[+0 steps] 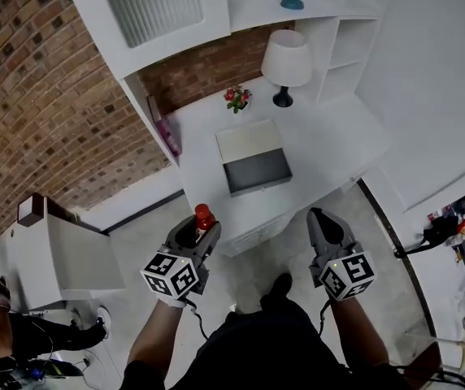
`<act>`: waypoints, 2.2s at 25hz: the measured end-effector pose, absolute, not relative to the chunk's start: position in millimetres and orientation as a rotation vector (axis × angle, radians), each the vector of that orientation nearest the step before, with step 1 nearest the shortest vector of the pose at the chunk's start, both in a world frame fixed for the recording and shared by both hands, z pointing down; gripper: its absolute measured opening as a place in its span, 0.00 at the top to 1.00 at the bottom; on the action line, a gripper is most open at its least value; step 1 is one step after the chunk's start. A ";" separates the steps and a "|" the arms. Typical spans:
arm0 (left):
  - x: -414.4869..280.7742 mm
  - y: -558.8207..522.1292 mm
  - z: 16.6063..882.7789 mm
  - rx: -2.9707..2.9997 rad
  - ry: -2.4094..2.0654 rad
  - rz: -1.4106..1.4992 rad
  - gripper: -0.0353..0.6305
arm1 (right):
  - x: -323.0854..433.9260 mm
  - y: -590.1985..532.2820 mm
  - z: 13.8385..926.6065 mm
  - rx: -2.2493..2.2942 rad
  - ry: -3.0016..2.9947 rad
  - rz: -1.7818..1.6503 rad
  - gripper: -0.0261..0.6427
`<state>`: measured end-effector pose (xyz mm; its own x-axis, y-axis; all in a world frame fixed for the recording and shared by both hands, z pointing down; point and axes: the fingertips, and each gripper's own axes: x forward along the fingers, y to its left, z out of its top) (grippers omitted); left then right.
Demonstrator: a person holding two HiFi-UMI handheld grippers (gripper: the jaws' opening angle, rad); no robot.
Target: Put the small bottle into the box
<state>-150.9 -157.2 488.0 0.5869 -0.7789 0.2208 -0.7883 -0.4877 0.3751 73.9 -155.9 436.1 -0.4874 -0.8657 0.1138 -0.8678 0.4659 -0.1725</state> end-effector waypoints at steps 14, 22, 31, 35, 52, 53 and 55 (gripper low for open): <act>-25.1 -279.7 536.2 2.342 -1.128 0.345 0.63 | 180.3 -259.6 472.9 1.576 -2.645 0.528 0.96; 9.2 -343.9 595.7 2.222 -0.918 0.471 0.63 | 216.6 -280.2 501.5 1.732 -2.505 0.606 0.96; 34.1 -396.9 665.7 2.116 -0.780 0.667 0.63 | 239.5 -295.8 533.2 1.860 -2.367 0.687 0.96; 45.9 -407.6 695.2 2.071 -0.707 0.758 0.63 | 245.1 -305.4 536.7 1.902 -2.337 0.709 0.96; 70.0 -417.6 774.0 1.885 -0.603 1.047 0.62 | 239.4 -320.3 537.3 1.911 -2.285 0.707 0.96; 70.9 -417.9 774.5 1.886 -0.603 1.041 0.62 | 238.7 -320.0 537.2 1.911 -2.283 0.706 0.96; 71.8 -418.9 774.3 1.897 -0.603 1.029 0.62 | 236.6 -319.9 537.8 1.905 -2.285 0.705 0.96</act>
<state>71.8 -418.9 774.3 0.5406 -0.0093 0.8412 -0.7292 -0.5038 0.4630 236.6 -319.9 537.8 -0.2213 -0.9104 0.3497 -0.9491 0.1186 -0.2917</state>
